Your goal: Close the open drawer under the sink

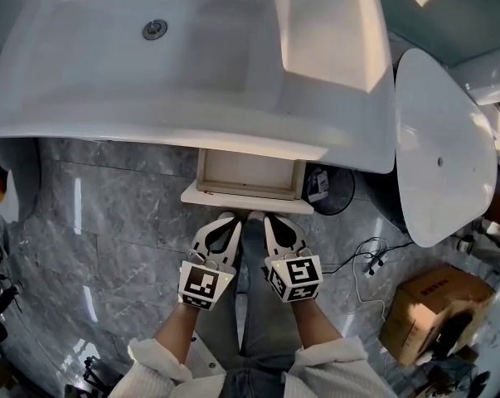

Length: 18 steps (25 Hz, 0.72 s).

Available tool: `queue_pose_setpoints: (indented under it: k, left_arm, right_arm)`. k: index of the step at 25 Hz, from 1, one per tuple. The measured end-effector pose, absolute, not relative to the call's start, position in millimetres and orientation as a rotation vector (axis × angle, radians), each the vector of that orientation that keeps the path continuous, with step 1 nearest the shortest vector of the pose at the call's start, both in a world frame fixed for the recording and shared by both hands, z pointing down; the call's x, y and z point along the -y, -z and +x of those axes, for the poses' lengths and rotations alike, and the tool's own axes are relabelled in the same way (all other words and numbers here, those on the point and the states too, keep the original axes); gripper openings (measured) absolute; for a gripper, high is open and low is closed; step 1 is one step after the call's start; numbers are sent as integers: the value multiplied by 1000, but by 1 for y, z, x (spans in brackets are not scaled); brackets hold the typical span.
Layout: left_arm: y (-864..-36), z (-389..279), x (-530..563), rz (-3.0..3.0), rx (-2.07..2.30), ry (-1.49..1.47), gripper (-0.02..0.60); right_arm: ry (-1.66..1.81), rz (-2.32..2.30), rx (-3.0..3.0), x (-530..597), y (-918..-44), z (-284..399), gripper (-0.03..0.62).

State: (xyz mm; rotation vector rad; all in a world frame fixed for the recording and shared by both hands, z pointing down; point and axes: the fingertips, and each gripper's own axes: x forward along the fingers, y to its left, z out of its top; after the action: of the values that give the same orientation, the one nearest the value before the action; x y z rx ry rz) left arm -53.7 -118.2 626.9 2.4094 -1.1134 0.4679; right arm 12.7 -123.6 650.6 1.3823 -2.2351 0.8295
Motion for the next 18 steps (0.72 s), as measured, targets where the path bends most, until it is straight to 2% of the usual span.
queue_pose_setpoints:
  k: [18]
  left_arm:
    - [-644,-56,142,2339,1178,-505,15]
  right_arm:
    - [-861,1429,2234,135,-656,12,9]
